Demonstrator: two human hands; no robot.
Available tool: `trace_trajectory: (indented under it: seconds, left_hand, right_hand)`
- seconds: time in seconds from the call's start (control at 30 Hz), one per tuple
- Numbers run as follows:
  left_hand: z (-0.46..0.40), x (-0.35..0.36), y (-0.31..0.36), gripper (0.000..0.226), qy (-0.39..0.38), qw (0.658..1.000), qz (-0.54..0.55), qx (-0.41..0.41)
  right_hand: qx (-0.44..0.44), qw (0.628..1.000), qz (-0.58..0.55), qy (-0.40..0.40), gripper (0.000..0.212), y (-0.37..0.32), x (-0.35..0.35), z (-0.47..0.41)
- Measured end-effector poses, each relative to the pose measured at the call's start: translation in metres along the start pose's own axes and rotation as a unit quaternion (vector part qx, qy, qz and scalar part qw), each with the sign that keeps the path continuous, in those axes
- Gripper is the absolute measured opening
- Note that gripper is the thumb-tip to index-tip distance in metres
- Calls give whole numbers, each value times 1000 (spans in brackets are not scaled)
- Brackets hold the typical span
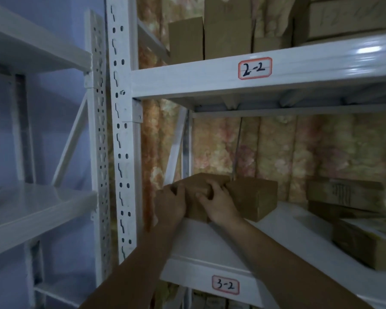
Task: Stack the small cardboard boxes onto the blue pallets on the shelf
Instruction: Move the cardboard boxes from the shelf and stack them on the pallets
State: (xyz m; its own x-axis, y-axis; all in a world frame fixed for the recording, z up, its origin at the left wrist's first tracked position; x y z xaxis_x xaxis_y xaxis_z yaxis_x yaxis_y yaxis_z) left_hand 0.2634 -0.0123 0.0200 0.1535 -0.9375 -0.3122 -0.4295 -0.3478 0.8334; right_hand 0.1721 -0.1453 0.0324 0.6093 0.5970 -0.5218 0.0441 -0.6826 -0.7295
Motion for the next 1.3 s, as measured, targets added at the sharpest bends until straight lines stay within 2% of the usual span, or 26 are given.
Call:
trace_trajectory:
  seconds: [0.17, 0.3, 0.47, 0.53, 0.6, 0.7, 0.8, 0.87, 1.03, 1.2, 1.3]
  left_hand:
    - [0, -2, 2, 44, 11, 1000, 26, 5]
    - [8, -10, 8, 63, 41, 994, 97, 22]
    - [24, -25, 24, 40, 40, 969, 241, 36]
    - [33, -31, 27, 41, 20, 960, 276, 30]
    - [45, -35, 28, 52, -6, 947, 320, 6]
    - [71, -41, 38, 43, -32, 915, 399, -44]
    - [104, -33, 59, 44, -71, 881, 465, -51]
    - [126, -25, 78, 46, -100, 863, 493, -36]
    - [169, -1, 120, 74, -178, 853, 491, 7]
    - [230, 24, 165, 55, -230, 843, 486, 26]
    - [276, 43, 199, 56, -273, 816, 510, 19]
  right_hand:
    - [-38, 999, 10, 15, 62, 5, 3, 2]
    - [-49, 998, -47, 15, 64, 3, -7, 7]
    - [-85, 983, -161, 6, 60, -8, -18, 24]
    - [-100, 976, -193, -10, 59, -16, -24, 37]
    - [-119, 973, -196, -14, 66, -21, -30, 51]
    - [-134, 972, -190, 6, 81, -35, -47, 77]
    - [-147, 966, -208, 48, 69, -48, -70, 102]
    - [-141, 961, -220, 96, 68, -50, -88, 118]
    - [-74, 953, -233, 181, 58, -34, -143, 163]
    - [-37, 946, -218, 237, 48, -14, -212, 209]
    - [-17, 943, -207, 259, 50, -3, -259, 243]
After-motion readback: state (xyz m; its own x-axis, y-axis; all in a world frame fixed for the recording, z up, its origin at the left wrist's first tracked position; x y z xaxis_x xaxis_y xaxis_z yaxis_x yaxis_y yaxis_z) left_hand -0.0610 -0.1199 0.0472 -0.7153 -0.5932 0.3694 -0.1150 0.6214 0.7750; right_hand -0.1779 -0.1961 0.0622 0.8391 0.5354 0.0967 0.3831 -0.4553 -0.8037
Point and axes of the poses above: each hand's wrist, its own z-axis away from the middle knuckle, its own x-axis out of the palm, y = z × x, the point moved 4 cm from there along -z, towards the middle knuckle
